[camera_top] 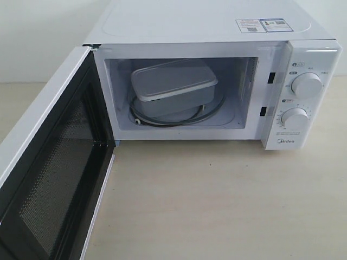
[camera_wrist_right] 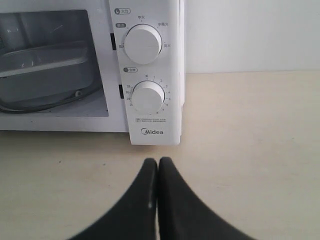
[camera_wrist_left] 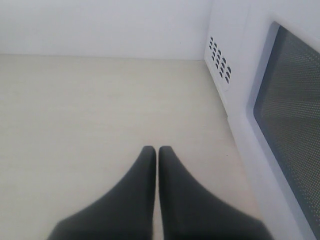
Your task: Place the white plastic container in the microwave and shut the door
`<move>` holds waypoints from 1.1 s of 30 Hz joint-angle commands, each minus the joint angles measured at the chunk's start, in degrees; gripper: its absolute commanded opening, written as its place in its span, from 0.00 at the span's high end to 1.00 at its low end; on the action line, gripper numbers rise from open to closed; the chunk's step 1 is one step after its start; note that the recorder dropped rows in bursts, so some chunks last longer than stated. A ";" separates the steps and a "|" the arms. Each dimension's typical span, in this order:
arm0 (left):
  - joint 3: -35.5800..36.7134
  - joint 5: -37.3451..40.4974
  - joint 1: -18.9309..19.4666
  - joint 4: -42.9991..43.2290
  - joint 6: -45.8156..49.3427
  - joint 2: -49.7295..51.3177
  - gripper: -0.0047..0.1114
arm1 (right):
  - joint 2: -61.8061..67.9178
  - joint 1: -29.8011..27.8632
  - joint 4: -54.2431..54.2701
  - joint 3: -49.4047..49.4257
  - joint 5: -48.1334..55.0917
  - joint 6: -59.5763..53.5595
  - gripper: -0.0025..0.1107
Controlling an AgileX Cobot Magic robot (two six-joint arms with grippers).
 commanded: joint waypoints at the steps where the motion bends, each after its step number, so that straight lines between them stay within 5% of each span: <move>1: -0.21 -0.89 -0.06 -0.43 0.09 0.14 0.92 | -0.32 -0.09 -0.64 -0.05 0.13 0.15 0.98; 14: -0.21 -1.85 -0.06 -0.43 0.09 0.14 0.92 | -0.32 -0.09 -0.64 -0.05 0.13 0.15 0.98; 17: -0.21 -10.70 -0.06 -0.81 0.09 0.14 0.92 | -0.32 -0.09 -0.64 -0.05 0.13 0.15 0.98; 21: -0.21 -37.79 -0.06 -0.81 0.09 0.14 0.92 | -0.32 -0.09 -0.64 -0.05 0.13 0.15 0.98; 23: -1.57 -44.82 -0.06 -0.81 0.09 0.14 0.92 | -0.32 -0.09 -0.64 -0.05 0.13 0.15 0.98; 26: -8.52 -40.20 -0.06 -0.81 2.96 0.14 0.92 | -0.32 -0.09 -0.64 -0.05 0.13 0.15 0.98; 33: -30.21 -5.79 -0.06 -0.81 8.88 15.07 0.92 | -0.32 -0.09 -0.64 -0.05 0.13 0.15 0.98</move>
